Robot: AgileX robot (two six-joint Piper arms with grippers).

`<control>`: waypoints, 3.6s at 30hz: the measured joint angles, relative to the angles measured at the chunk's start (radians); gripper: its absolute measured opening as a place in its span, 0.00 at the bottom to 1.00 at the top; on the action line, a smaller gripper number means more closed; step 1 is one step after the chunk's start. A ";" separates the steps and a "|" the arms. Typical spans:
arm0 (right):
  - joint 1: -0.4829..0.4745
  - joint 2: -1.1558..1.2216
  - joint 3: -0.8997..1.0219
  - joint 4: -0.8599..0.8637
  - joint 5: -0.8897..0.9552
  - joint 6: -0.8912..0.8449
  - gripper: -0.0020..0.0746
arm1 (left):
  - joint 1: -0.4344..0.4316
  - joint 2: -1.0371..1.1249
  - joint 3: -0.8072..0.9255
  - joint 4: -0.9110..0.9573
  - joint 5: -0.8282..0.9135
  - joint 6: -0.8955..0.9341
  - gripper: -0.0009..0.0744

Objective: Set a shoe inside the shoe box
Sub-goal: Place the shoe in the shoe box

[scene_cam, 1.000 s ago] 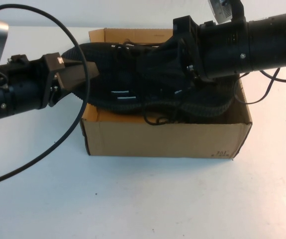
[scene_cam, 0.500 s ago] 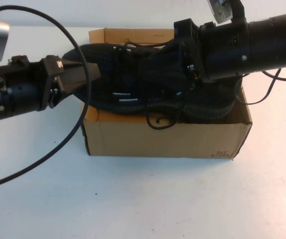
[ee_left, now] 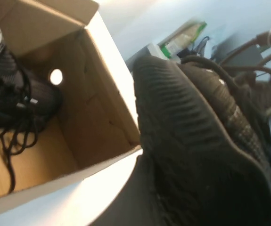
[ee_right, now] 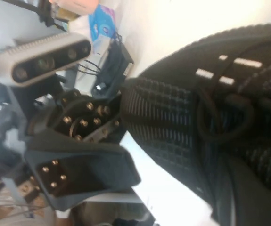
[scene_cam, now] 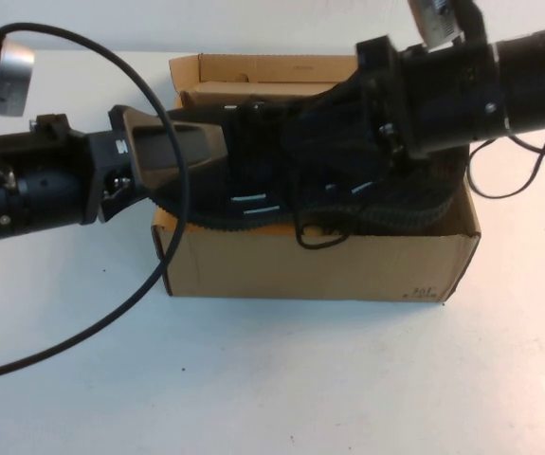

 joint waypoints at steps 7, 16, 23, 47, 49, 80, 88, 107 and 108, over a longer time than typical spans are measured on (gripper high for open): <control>-0.085 0.000 -0.022 0.022 0.041 -0.002 0.02 | -0.008 0.000 -0.002 -0.077 -0.027 0.123 0.89; -0.123 0.000 -0.025 0.022 0.054 -0.002 0.02 | -0.008 -0.002 -0.002 -0.084 -0.206 0.192 0.89; -0.123 0.005 -0.029 0.022 0.014 -0.002 0.02 | -0.008 -0.005 -0.002 -0.043 -0.244 0.294 0.89; -0.095 0.225 -0.106 0.024 -0.099 -0.024 0.02 | -0.008 -0.243 -0.002 0.070 -0.555 0.457 0.02; -0.083 0.241 -0.107 0.024 -0.099 -0.029 0.02 | -0.019 -0.243 -0.002 0.072 -0.562 0.456 0.02; -0.061 0.370 -0.110 -0.010 -0.110 -0.041 0.16 | -0.017 -0.243 -0.002 0.087 -0.532 0.442 0.01; -0.061 0.370 -0.146 -0.010 -0.068 -0.050 0.56 | -0.017 -0.243 -0.002 0.121 -0.526 0.412 0.01; -0.055 0.408 -0.197 -0.088 -0.023 0.007 0.56 | -0.017 -0.243 -0.002 0.125 -0.514 0.397 0.01; -0.050 0.413 -0.197 -0.078 -0.031 0.007 0.56 | -0.017 -0.243 -0.002 0.125 -0.514 0.397 0.01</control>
